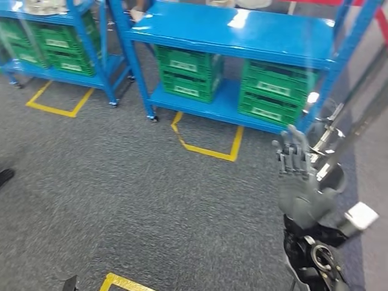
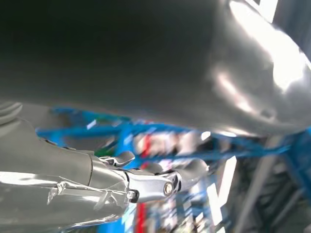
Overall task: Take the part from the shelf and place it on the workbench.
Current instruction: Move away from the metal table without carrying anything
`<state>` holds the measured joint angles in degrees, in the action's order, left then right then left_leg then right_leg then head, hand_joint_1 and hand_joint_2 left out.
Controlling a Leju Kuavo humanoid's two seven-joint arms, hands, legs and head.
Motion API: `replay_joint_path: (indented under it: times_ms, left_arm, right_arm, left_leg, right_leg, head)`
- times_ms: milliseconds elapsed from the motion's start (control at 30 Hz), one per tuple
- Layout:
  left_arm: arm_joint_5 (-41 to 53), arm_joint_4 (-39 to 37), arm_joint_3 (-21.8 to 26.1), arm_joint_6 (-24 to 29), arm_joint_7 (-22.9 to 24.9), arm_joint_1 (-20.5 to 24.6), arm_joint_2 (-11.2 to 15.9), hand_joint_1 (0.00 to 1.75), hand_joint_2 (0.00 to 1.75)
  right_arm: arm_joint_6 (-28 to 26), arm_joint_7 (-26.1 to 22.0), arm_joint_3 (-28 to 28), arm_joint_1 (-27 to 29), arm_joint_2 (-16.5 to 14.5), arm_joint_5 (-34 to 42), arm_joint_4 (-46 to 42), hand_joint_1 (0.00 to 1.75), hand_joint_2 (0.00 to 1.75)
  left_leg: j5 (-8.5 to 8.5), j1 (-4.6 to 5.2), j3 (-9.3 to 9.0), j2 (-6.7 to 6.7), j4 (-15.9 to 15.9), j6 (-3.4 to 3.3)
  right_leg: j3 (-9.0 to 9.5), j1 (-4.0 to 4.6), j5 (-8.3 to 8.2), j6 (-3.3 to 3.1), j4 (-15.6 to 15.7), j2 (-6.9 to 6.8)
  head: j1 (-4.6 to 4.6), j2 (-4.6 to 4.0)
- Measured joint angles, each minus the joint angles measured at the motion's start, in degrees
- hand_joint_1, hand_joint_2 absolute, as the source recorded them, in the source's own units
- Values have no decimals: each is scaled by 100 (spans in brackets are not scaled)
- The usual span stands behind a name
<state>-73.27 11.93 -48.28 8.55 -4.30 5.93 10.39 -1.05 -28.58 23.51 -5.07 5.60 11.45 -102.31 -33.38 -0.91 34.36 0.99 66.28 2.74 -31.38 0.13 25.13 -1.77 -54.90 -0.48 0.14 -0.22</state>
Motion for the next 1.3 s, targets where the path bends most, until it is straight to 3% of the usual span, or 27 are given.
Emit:
replay_joint_path:
  times_ms: [33, 67, 100, 133, 200, 267, 367, 700, 833, 933, 1067, 1233, 1300]
  left_arm:
    - [-13, 0, 0, 2, -1, -10, -2, 0, 0]
    - [-24, 0, 0, 4, -1, -21, -3, 0, 0]
    - [-36, 0, 0, 5, -1, -31, -3, 0, 0]
    - [-45, 0, 0, 5, -3, -39, -2, 0, 0]
    - [-55, 0, 0, 7, -8, -37, 10, 0, 0]
    - [-57, 0, 0, 7, -17, -18, 20, 0, 0]
    - [-64, 0, 1, 7, -22, -9, 20, 0, 0]
    - [-70, 0, 2, 7, -22, -16, 3, 0, 0]
    - [-87, 0, 2, 2, -22, -16, 1, 0, 0]
    - [-97, 0, 2, -14, -25, -16, -6, 0, 0]
    - [-98, 0, 2, -46, -50, -17, -11, 0, 0]
    - [-100, 0, 2, -50, -59, -16, -12, 0, 0]
    - [-129, 0, 4, -57, -87, -23, -12, 0, 0]
  right_arm:
    - [-122, 126, -4, 0, 0, -79, 28, 0, 0]
    - [-216, 209, -9, 1, 0, -140, 62, 0, 0]
    - [-293, 272, -17, 2, 1, -194, 97, 0, 0]
    - [-360, 322, -27, 2, 1, -248, 133, 0, 0]
    - [-461, 379, -49, 4, 2, -342, 198, 0, 0]
    - [-500, 391, -73, 7, 13, -384, 262, 0, 0]
    - [-507, 400, -92, 13, 38, -401, 343, 0, 0]
    - [-613, 452, -129, 13, 64, -516, 514, 0, 0]
    - [-991, 1044, -181, 18, 132, -973, 805, 0, 0]
    - [-1016, 1375, -229, 11, 240, -957, 1567, 0, 0]
    - [-621, 1366, -266, -121, 350, -607, 3106, 0, 0]
    - [-506, 1344, -265, -161, 365, -558, 3555, 0, 0]
    - [-203, 1431, -257, -163, 388, -402, 4590, 0, 0]
  left_leg:
    - [-112, 4, 223, -46, 377, -9]
    - [-107, 8, 352, -59, 546, -24]
    - [15, 13, 367, -63, 476, -48]
    - [229, 24, 272, -66, 188, -82]
    - [664, 67, -102, -88, -693, -160]
    - [834, 98, -313, -94, -1199, -173]
    - [840, 108, -337, -82, -1265, -121]
    - [830, 126, -338, -85, -1258, -179]
    - [822, 127, -339, -86, -1257, -189]
    - [819, 126, -338, -93, -1257, -193]
    - [819, 123, -339, -104, -1258, -194]
    - [819, 123, -340, -107, -1257, -194]
    - [817, 123, -339, -118, -1257, -197]
  right_leg:
    - [-2, 14, 1, -15, 0, 51]
    - [-2, 29, 2, -23, -1, 95]
    - [2, 43, 1, -27, -1, 139]
    - [9, 54, 1, -30, -1, 181]
    - [20, 68, 3, -24, -2, 231]
    - [12, 82, 28, -28, -14, 247]
    - [15, 91, 62, -36, -25, 239]
    - [45, 57, 38, 26, 24, 232]
    - [47, 56, 46, 38, 27, 231]
    - [50, 58, 51, 45, 27, 224]
    - [51, 60, 52, 48, 27, 216]
    - [51, 60, 53, 48, 28, 214]
    - [51, 60, 57, 54, 27, 206]
  head:
    - [-40, 0]
    - [-67, 0]
    - [-91, 0]
    - [-113, 0]
    - [-151, 0]
    - [-160, 0]
    - [-130, 0]
    - [-69, 0]
    - [-67, 0]
    - [-66, 0]
    - [-66, 0]
    - [-69, 0]
    - [-64, 0]
